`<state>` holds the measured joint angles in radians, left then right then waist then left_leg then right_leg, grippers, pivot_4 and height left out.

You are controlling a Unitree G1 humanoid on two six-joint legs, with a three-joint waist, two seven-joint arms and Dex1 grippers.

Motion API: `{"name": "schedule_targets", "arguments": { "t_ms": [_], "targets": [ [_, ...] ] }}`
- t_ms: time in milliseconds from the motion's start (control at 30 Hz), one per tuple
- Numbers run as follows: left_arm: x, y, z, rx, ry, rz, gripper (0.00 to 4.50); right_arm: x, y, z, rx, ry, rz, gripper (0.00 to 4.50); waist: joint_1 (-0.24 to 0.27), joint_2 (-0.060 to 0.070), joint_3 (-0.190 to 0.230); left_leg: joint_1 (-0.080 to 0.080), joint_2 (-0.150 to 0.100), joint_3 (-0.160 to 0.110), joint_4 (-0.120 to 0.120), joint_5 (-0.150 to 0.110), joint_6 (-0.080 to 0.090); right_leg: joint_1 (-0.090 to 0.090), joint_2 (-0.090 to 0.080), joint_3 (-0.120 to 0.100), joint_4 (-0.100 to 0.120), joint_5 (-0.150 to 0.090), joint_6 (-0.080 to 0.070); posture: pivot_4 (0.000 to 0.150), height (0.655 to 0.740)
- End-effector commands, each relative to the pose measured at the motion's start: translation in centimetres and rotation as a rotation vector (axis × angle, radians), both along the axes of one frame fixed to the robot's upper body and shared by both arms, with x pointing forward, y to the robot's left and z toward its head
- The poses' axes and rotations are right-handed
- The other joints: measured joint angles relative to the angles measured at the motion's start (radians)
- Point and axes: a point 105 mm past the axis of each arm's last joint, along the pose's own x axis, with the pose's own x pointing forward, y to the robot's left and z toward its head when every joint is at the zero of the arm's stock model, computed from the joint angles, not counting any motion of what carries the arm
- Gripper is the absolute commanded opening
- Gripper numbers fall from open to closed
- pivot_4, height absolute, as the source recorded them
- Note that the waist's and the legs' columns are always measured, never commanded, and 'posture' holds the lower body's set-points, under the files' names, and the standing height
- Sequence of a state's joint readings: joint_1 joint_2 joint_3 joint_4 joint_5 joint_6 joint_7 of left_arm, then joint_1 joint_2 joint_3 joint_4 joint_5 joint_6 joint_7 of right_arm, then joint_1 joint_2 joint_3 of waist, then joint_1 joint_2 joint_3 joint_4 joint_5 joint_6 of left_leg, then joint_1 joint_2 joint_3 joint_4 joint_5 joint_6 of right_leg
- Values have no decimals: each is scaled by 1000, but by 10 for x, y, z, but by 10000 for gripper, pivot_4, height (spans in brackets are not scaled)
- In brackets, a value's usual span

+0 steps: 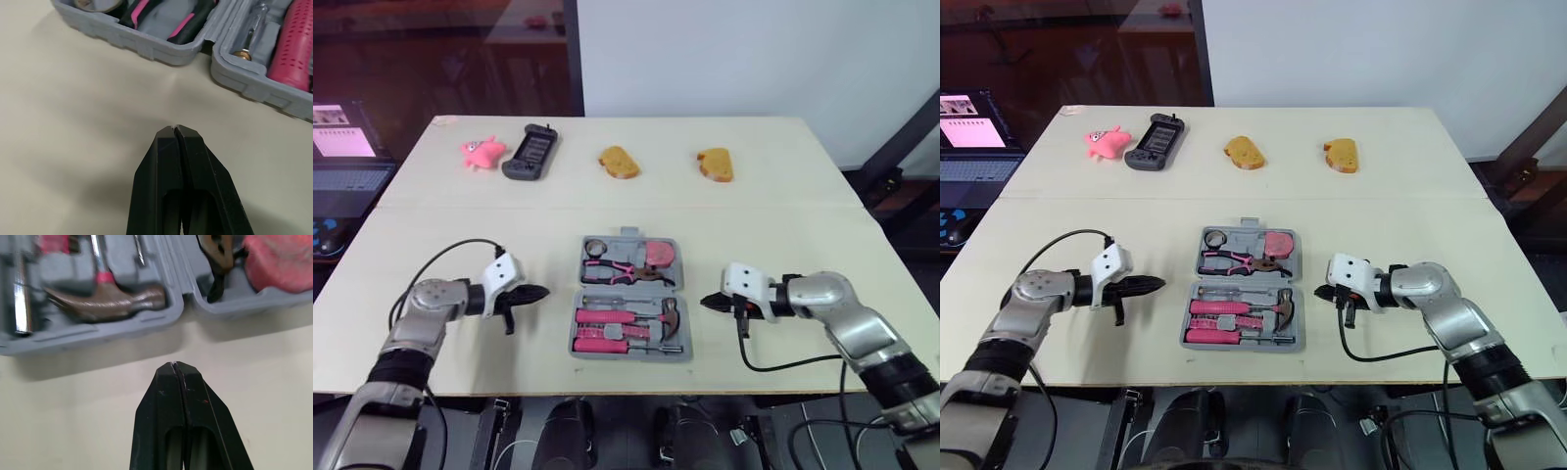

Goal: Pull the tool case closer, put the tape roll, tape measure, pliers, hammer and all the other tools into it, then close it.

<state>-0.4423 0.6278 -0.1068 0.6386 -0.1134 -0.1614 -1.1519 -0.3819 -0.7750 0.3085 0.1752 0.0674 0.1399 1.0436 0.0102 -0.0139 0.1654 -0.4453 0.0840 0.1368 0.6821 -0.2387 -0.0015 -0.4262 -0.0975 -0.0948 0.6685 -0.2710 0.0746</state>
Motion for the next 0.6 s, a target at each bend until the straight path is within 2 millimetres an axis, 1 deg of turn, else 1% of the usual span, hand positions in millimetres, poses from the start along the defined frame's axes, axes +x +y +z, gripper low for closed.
{"name": "schedule_targets", "arguments": {
  "t_ms": [33,100,167,267,433,600],
  "targets": [
    [5,-8,0,17,-32,-37,0,9,4,-3,-26,-32,21,122,-1,0,0,0,0,0,0,0,0,0,0,0,0,0,0,1500,7188],
    [6,-19,-3,13,-28,-63,0,13,8,-9,-30,-33,29,122,0,0,0,0,0,0,0,0,0,0,0,0,0,0,0,1500,7188],
    [4,-28,-8,23,-24,-98,0,17,11,-9,-21,-38,32,122,0,0,0,0,0,0,0,0,0,0,0,0,1,0,0,1500,7188],
    [5,-40,-11,15,-31,-118,0,23,15,-9,-14,-49,35,122,0,0,0,1,0,0,0,0,0,0,0,0,1,0,0,1500,7188],
    [10,-53,-10,3,-43,-125,0,28,22,-10,-12,-48,57,122,1,0,0,1,0,0,0,0,0,1,0,0,1,0,0,1500,7188],
    [11,-66,-3,-18,-57,-160,0,24,36,-7,12,-45,116,122,1,0,0,1,0,0,0,0,0,1,0,0,2,0,0,1500,7188]
  ]
}}
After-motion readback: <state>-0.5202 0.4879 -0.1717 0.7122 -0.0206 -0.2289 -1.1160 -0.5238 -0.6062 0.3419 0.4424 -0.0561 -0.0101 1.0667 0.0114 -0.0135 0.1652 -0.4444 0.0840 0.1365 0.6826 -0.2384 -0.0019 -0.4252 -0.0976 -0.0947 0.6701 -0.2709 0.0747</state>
